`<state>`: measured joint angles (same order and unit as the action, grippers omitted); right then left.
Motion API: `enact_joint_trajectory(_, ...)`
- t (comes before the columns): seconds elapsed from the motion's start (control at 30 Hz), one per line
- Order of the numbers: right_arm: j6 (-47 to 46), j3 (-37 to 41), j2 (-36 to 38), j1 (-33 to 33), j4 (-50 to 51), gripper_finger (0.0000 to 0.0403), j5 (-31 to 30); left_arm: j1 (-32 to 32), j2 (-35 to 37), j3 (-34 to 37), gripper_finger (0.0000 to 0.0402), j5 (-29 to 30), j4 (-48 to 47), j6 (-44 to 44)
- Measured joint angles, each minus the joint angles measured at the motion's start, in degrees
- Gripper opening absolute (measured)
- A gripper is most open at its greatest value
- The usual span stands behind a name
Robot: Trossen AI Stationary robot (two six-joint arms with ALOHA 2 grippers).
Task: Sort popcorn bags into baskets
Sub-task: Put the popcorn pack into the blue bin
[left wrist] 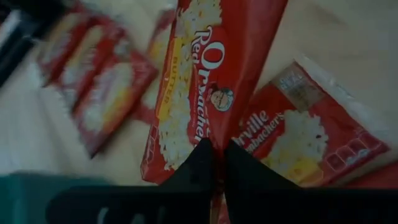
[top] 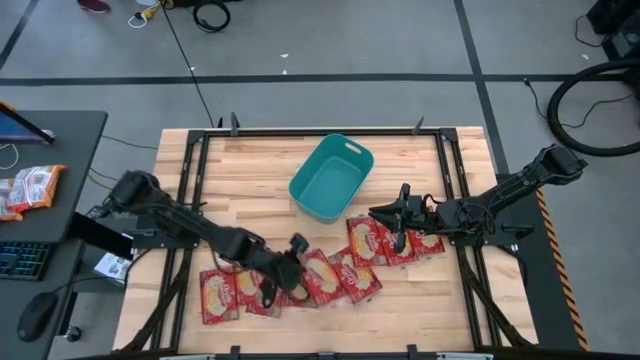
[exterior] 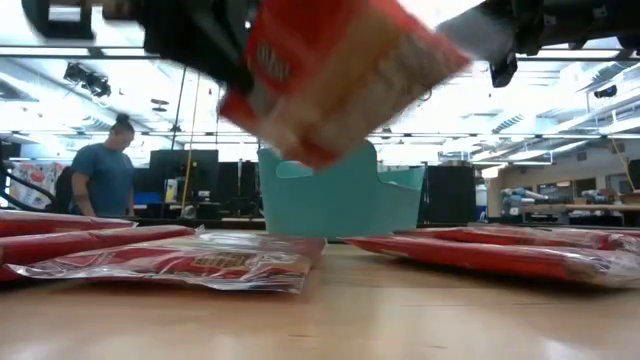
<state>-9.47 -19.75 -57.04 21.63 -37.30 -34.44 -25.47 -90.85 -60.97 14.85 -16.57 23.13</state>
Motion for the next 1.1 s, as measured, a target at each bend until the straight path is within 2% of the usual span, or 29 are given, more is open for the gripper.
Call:
enact_joint_trajectory(0.2, 0.0, 0.0, 0.0, 0.0, -0.3, 0.0059, 0.0, 5.9, 6.0, 0.0, 0.0021, 1.1, 0.5, -14.1)
enact_joint_trajectory(0.33, 0.0, 0.0, 0.0, 0.0, -0.3, 0.0059, -0.3, 11.0, 6.4, -0.2, 0.0021, 0.9, 2.5, -24.9)
enact_joint_trajectory(0.5, 0.0, 0.0, 0.0, 0.0, -0.4, 0.0059, -0.3, 16.3, 5.6, -2.9, 0.0026, 0.4, 2.0, -33.8)
enact_joint_trajectory(0.63, 0.1, 0.0, 0.0, 0.0, -0.3, 0.0059, -0.5, 18.8, 5.8, -6.4, 0.0032, 0.1, 2.3, -36.8)
enact_joint_trajectory(0.77, 0.2, 0.0, 0.0, 0.0, -0.1, 0.0059, -0.5, 20.3, 5.8, -9.5, 0.0026, -6.3, 1.7, -39.2)
enact_joint_trajectory(0.93, 0.2, 0.0, 0.0, 0.0, -0.2, 0.0059, -0.8, 24.6, 5.3, -10.0, 0.0024, -4.4, 1.8, -41.4)
enact_joint_trajectory(1.1, 0.2, 0.0, 0.0, 0.0, -0.3, 0.0059, -1.1, 31.3, 1.1, -9.8, 0.0025, -3.9, -0.4, -45.1)
